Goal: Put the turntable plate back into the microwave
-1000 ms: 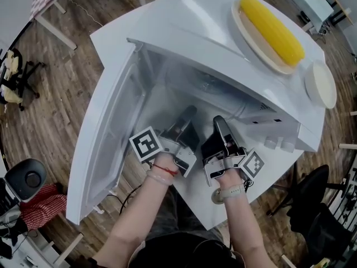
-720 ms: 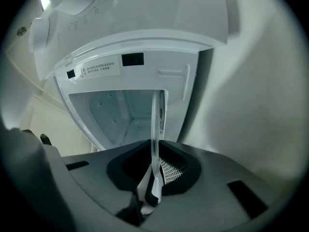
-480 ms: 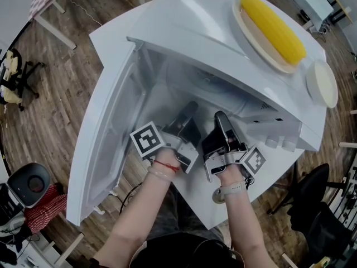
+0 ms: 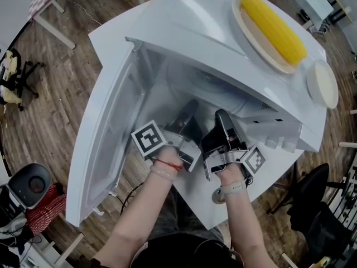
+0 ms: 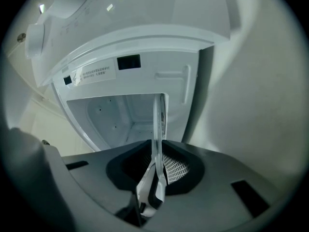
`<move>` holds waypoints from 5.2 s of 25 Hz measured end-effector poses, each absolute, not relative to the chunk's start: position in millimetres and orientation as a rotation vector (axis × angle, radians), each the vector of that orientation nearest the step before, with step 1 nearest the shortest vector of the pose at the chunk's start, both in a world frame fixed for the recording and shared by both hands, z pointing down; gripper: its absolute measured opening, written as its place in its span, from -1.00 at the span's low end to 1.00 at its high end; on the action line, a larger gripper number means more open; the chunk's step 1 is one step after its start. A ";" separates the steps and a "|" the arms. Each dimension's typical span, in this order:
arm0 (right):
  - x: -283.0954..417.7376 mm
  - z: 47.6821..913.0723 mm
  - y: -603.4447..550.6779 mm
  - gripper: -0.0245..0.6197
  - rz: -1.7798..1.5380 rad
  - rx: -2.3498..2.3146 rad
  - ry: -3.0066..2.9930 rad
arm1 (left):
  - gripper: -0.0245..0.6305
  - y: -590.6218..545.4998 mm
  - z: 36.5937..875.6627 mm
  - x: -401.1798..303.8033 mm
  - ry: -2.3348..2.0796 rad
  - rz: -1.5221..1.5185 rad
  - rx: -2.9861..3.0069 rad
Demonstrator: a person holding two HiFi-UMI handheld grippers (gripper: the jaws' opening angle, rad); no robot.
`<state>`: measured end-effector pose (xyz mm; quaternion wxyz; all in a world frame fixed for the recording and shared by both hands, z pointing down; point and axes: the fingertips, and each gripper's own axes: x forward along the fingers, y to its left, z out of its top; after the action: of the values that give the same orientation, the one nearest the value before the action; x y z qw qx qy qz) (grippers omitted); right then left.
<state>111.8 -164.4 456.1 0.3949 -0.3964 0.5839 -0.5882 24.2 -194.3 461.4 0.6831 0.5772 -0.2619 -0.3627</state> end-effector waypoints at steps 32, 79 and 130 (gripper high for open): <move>101.2 467.6 -160.0 -0.78 -1.511 -1.032 1.522 | -0.81 -198.3 461.4 33.2 -0.551 -0.749 1.391; 124.5 463.5 -158.1 -0.78 -1.449 -1.019 1.454 | -0.81 -191.8 461.4 29.9 -0.519 -0.753 1.378; 77.2 409.0 33.3 -0.86 -1.541 -0.948 1.964 | -0.89 15.2 415.9 33.0 -0.604 -0.470 1.721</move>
<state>77.2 33.3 409.0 0.2334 -0.3453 0.7150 -0.5613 33.0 15.2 415.9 0.5885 0.7387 -0.2592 -0.2019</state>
